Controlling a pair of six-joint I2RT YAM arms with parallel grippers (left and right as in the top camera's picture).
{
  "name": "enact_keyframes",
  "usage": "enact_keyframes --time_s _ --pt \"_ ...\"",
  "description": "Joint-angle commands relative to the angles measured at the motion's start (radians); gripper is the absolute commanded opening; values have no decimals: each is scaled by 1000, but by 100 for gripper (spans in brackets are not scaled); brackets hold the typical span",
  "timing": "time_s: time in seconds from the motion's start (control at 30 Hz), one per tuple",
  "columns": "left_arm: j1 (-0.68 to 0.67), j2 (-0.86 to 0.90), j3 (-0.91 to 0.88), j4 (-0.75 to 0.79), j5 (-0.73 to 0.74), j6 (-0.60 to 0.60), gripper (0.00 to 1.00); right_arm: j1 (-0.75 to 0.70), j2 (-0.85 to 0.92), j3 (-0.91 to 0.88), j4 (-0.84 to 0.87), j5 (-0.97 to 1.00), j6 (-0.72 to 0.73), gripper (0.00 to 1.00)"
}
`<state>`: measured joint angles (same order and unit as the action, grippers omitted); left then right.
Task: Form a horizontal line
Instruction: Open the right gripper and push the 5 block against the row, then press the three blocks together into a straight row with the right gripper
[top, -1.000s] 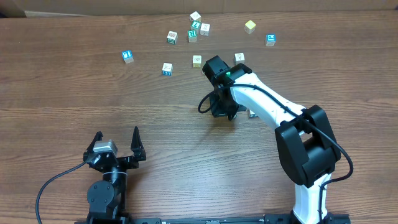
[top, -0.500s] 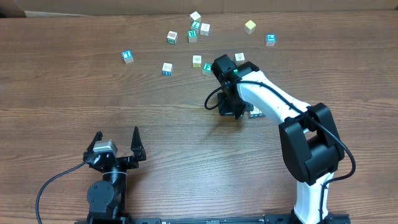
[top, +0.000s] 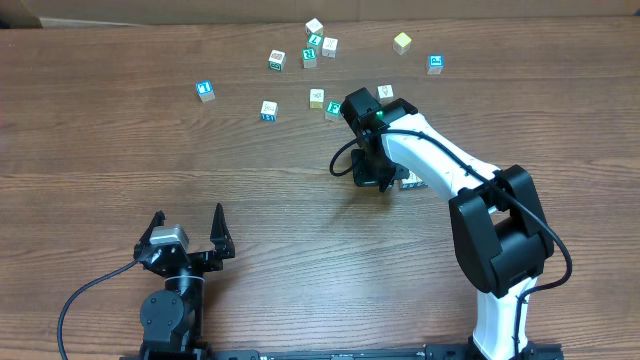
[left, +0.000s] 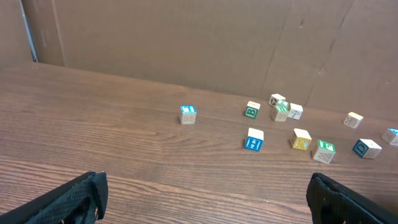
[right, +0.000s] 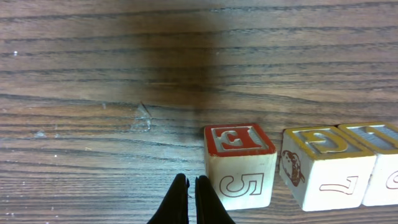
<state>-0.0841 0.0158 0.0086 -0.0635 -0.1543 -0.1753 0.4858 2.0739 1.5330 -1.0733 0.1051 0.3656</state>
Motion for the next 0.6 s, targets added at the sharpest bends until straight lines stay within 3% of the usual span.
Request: enact_keyframes --time_s 0.0,0.57 --pt "5 -10 -3 0 -2 22 99 -5 11 -9 1 19 9 4" --pt "5 -10 -3 0 -2 22 100 -5 11 -8 140 94 -56 4"
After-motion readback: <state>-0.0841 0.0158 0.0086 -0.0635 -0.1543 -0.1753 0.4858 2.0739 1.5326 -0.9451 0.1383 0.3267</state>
